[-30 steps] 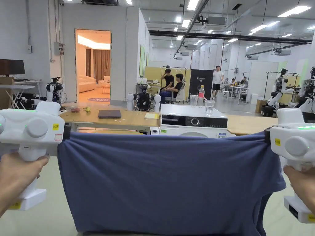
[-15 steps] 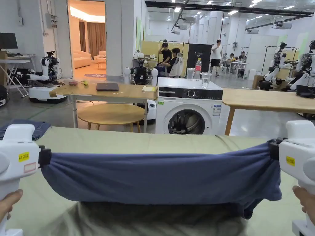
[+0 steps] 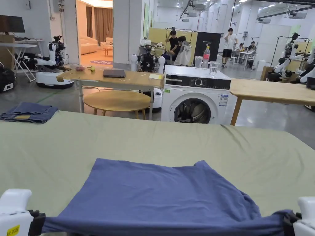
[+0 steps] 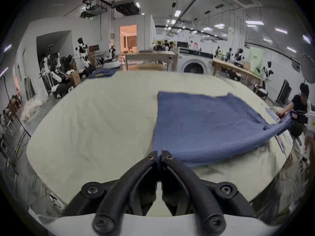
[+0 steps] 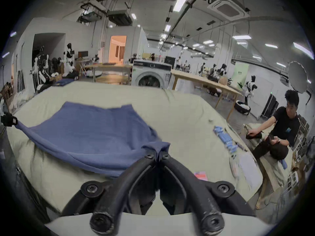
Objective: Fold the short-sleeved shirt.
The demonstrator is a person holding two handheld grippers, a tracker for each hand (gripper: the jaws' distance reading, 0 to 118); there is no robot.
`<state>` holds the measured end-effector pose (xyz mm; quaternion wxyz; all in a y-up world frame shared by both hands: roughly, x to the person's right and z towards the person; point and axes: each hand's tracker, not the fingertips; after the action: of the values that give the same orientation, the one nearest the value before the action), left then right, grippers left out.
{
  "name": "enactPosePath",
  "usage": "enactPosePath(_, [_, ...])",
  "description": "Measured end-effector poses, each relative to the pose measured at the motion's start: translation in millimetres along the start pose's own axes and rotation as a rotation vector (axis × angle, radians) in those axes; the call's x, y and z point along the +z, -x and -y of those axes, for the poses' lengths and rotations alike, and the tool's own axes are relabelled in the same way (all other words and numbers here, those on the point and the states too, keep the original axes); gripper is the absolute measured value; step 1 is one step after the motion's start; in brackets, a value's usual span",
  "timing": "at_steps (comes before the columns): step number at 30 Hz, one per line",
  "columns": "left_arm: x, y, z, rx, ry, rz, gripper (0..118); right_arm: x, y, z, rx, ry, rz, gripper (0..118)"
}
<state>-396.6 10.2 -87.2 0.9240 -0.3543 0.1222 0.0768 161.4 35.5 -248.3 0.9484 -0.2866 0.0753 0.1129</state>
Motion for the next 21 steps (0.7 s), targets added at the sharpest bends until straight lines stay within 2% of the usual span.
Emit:
enactPosePath(7, [-28.3, 2.6, 36.4, -0.018, 0.103, -0.017, 0, -13.6, 5.7, 48.9, 0.02, 0.136, -0.011, 0])
enactPosePath(12, [-33.2, 2.7, 54.1, -0.065, 0.155, -0.035, 0, -20.6, 7.2, 68.7, 0.038, 0.207, -0.001, 0])
enactPosePath(21, [-54.3, 2.6, 68.9, -0.066, 0.26, -0.037, 0, -53.9, 16.6, 92.4, 0.057, 0.342, -0.018, 0])
